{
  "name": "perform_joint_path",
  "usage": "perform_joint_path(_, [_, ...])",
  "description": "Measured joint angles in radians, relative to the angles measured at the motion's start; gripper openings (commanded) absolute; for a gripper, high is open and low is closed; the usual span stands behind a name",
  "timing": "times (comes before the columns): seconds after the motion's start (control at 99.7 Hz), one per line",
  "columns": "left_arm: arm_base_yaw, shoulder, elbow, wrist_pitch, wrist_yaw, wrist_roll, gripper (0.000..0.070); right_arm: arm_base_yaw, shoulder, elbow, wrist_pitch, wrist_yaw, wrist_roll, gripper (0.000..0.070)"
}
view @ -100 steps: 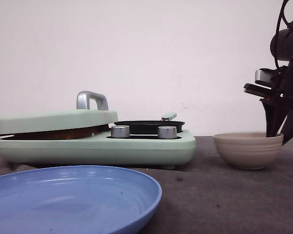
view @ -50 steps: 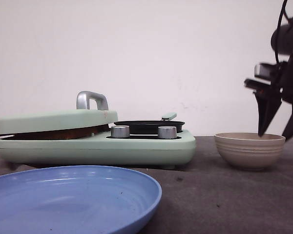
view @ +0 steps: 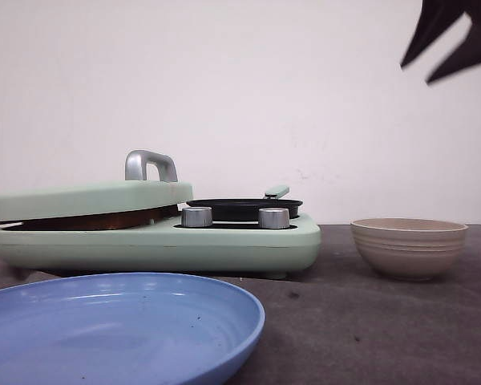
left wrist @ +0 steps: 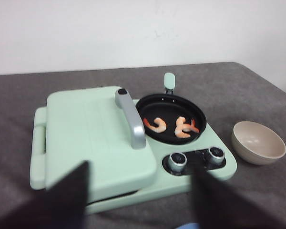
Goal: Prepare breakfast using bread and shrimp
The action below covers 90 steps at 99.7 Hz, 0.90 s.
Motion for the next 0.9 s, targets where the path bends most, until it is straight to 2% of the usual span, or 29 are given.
perform_joint_path(0.03, [0.0, 0.0, 0.0, -0.006, 0.0, -0.002, 0.0, 0.006, -0.012, 0.0, -0.003, -0.019, 0.0, 0.0])
perform_joint_path(0.211, [0.0, 0.0, 0.0, -0.006, 0.0, -0.006, 0.0, 0.084, -0.095, -0.002, 0.001, -0.031, -0.008, 0.0])
perform_joint_path(0.401, [0.0, -0.029, 0.0, 0.01, 0.038, -0.04, 0.0, 0.209, -0.267, -0.083, 0.087, -0.025, -0.016, 0.0])
perform_joint_path(0.511, [0.0, -0.087, -0.02, 0.053, 0.038, -0.071, 0.0, 0.299, -0.423, -0.21, 0.209, 0.063, -0.019, 0.0])
perform_joint_path(0.662, [-0.001, -0.195, -0.128, 0.177, 0.013, -0.166, 0.0, 0.369, -0.641, -0.417, 0.348, 0.204, -0.022, 0.0])
perform_joint_path(0.782, [-0.001, -0.275, -0.243, 0.233, -0.004, -0.241, 0.0, 0.393, -0.792, -0.571, 0.356, 0.26, -0.016, 0.0])
perform_joint_path(0.902, [-0.001, -0.355, -0.325, 0.237, -0.036, -0.266, 0.0, 0.399, -0.936, -0.719, 0.344, 0.291, 0.008, 0.0])
